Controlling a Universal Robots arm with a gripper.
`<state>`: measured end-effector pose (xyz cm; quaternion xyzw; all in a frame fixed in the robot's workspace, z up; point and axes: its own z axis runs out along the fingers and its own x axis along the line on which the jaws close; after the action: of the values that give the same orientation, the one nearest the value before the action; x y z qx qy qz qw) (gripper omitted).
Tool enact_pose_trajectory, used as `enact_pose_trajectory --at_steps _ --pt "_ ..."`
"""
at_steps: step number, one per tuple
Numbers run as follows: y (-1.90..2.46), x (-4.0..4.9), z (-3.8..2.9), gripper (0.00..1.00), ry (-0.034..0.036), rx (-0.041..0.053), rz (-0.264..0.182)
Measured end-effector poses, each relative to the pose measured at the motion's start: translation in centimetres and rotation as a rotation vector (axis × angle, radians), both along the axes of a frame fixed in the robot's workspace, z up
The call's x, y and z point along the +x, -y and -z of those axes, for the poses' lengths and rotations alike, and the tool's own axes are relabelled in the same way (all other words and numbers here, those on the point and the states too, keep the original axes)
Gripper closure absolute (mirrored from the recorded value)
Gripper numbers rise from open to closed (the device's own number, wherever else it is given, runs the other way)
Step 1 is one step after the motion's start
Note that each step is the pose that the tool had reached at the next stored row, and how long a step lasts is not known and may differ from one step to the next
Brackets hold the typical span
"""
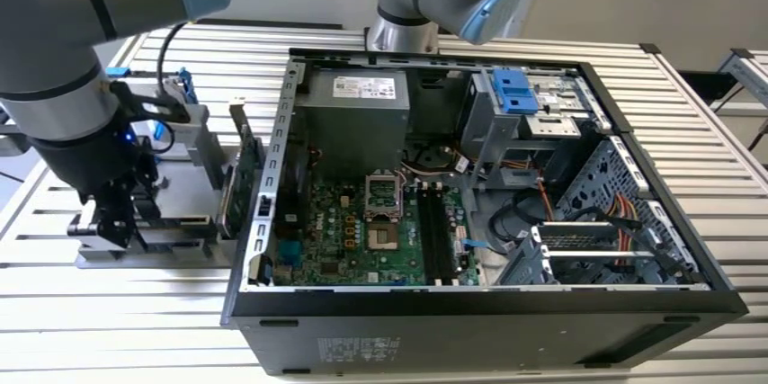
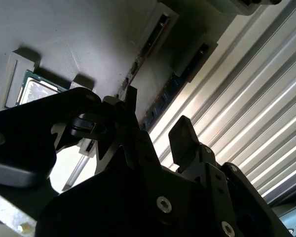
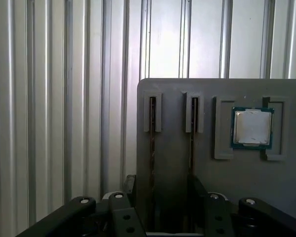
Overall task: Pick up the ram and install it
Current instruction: 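Pick up the ram and move it above insertion slot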
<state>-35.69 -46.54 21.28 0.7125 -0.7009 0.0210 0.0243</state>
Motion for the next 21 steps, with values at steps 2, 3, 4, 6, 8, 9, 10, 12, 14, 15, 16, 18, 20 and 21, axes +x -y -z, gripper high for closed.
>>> enact_pose_trajectory --at_steps 2,3,4,6,8,9,10,12,14,15,16,18,20,21 --pt "0.07 0.00 0.08 0.00 -0.0003 0.0001 0.000" --pt "0.13 0.00 0.13 0.00 -0.0003 0.0002 0.000" --pt "0.18 0.00 0.19 0.00 -0.0003 0.0003 0.000" --pt "0.28 0.00 0.27 0.00 -0.0002 0.0009 0.000" --pt "0.44 0.00 0.35 0.00 -0.0003 0.0012 0.000" --pt "0.52 0.00 0.41 0.00 -0.0004 0.0012 0.000" --pt "0.56 0.00 0.49 0.00 -0.0003 0.0012 0.000" --pt "0.63 0.00 0.69 0.00 -0.0002 0.0013 0.000" --pt "0.71 0.00 0.85 0.00 -0.0002 0.0013 0.000" --pt "0.73 -0.01 0.94 0.00 -0.0003 0.0012 0.000" --pt "0.75 -0.01 1.04 0.00 -0.0004 0.0012 0.000" --pt "0.77 0.00 1.50 0.00 -0.0004 0.0012 0.000" --pt "0.88 0.01 1.76 0.00 -0.0004 0.0031 0.000" --pt "0.92 0.00 1.83 0.00 -0.0003 0.0053 0.000"
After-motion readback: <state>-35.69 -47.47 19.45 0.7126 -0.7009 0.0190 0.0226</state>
